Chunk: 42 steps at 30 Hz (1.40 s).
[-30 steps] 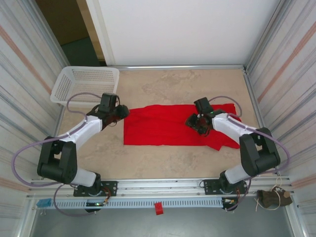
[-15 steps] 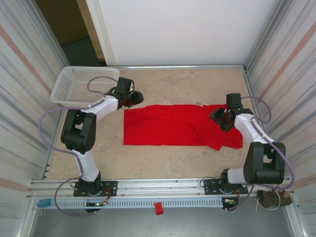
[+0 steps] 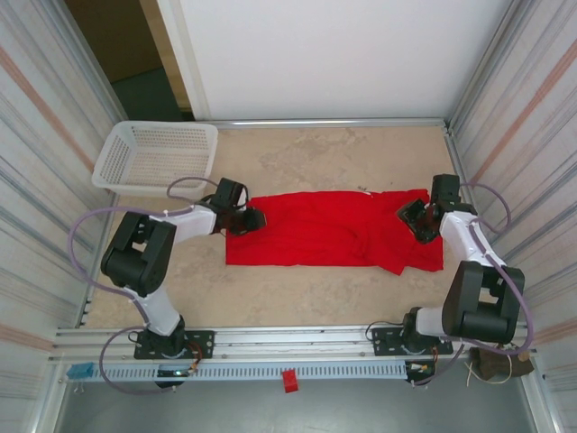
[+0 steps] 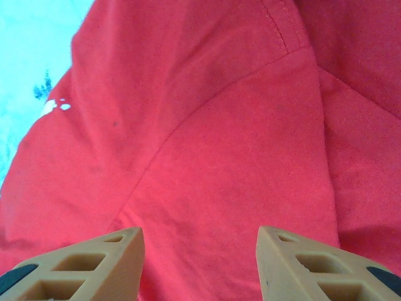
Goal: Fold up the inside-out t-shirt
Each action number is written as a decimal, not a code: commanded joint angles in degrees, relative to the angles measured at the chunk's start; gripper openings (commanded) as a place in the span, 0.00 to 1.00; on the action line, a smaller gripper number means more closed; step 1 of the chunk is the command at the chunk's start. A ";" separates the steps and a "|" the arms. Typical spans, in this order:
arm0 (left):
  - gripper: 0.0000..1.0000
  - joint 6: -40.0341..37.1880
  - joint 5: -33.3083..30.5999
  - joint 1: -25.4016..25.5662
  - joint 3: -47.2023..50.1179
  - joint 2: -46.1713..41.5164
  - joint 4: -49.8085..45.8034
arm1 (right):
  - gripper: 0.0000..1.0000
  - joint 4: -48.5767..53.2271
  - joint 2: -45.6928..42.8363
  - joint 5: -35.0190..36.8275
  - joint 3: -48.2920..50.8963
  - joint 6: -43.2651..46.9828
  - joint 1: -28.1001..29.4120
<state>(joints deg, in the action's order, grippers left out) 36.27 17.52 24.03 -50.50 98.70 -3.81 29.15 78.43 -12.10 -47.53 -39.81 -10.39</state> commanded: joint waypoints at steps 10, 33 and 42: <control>0.30 -2.46 -9.60 -5.31 -8.24 6.83 -4.67 | 0.51 -2.98 4.73 -0.58 5.43 -0.56 -6.36; 0.35 3.79 10.64 13.60 -31.22 14.97 5.08 | 0.82 -2.12 15.19 -2.76 -9.06 10.21 -14.20; 0.35 9.06 13.59 21.96 -36.33 25.64 10.69 | 0.82 -3.39 19.45 -7.72 -8.72 12.63 -13.10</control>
<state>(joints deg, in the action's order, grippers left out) 42.54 28.84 44.75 -85.36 122.87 4.27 26.63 96.51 -15.66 -55.16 -29.65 -24.73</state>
